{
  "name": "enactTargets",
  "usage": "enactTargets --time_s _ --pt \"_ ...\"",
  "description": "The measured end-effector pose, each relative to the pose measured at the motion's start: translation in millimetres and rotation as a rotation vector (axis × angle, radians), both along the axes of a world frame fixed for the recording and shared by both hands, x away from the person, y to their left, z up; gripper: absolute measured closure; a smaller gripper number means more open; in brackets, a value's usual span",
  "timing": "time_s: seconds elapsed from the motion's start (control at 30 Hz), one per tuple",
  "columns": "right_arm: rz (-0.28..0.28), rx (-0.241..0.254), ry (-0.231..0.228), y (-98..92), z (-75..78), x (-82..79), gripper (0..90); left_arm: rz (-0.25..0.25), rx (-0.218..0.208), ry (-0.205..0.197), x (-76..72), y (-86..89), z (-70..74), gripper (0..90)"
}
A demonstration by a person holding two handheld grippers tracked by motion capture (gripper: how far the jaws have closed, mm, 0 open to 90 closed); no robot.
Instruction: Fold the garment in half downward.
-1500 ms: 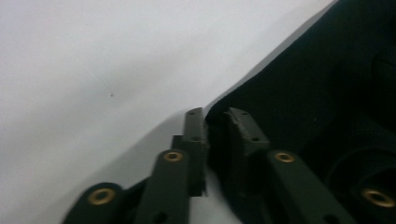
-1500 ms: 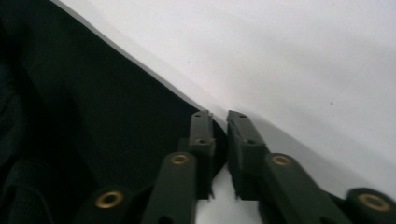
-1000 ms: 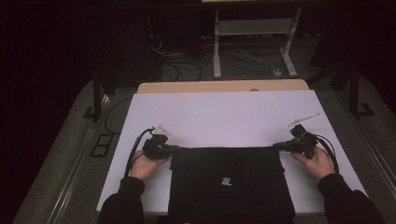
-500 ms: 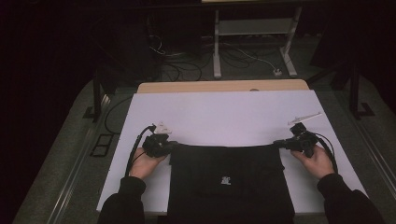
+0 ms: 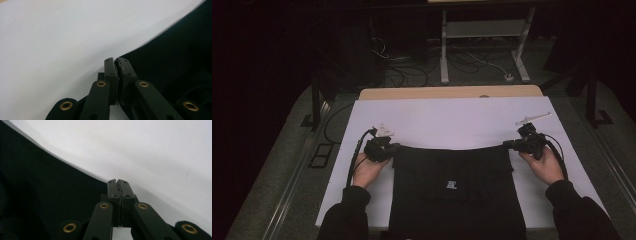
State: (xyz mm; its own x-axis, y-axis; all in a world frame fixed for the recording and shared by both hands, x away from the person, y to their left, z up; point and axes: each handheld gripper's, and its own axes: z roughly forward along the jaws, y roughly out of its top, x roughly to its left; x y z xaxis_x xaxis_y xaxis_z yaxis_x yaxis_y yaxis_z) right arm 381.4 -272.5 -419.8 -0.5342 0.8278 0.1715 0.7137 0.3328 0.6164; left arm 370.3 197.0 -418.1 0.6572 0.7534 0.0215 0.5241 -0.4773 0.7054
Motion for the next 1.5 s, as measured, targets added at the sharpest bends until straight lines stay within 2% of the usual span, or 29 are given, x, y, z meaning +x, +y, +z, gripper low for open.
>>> enactTargets --time_s 0.07,0.23,0.37,0.47,0.53,0.67,0.87,1.0,1.37,1.43,1.5 --pt "-0.011 -0.006 -0.008 -0.5 3.0 5.4 87.9 0.007 0.009 -0.003 4.0 -0.7 -0.4 85.4" --pt "-0.034 0.018 -0.01 -3.5 6.5 22.3 87.8 0.033 -0.023 0.01 19.2 1.2 1.7 85.4" --pt "-0.053 0.013 -0.002 -2.3 5.3 35.2 87.8 0.047 -0.01 0.015 31.5 -2.2 1.5 85.4" --pt "-0.063 0.018 -0.004 -2.7 6.9 40.8 87.8 0.069 -0.04 0.02 38.9 -1.3 3.2 85.4" --pt "-0.067 0.019 0.001 -3.5 8.8 45.3 87.8 0.081 -0.04 0.018 43.9 -0.7 5.0 85.3" --pt "-0.07 0.025 0.0 -4.5 14.1 51.5 87.8 0.1 -0.042 0.015 48.2 -0.5 7.6 85.3" --pt "-0.053 -0.025 -0.024 3.6 30.1 59.9 87.8 0.101 -0.013 0.0 53.3 -3.6 20.6 85.2" --pt "-0.064 -0.032 -0.034 3.6 35.4 62.7 87.8 0.09 -0.01 -0.006 56.2 -6.1 29.2 85.2" --pt "-0.081 -0.009 -0.034 0.1 38.8 71.4 87.7 0.086 0.007 -0.004 64.5 -9.8 34.8 85.2" --pt "-0.082 0.005 -0.042 -0.4 39.1 72.5 87.7 0.08 0.017 -0.005 66.5 -10.3 35.5 85.2" --pt "-0.079 -0.001 -0.053 -0.3 38.9 73.3 87.7 0.082 0.018 -0.006 68.2 -11.3 35.7 85.2"
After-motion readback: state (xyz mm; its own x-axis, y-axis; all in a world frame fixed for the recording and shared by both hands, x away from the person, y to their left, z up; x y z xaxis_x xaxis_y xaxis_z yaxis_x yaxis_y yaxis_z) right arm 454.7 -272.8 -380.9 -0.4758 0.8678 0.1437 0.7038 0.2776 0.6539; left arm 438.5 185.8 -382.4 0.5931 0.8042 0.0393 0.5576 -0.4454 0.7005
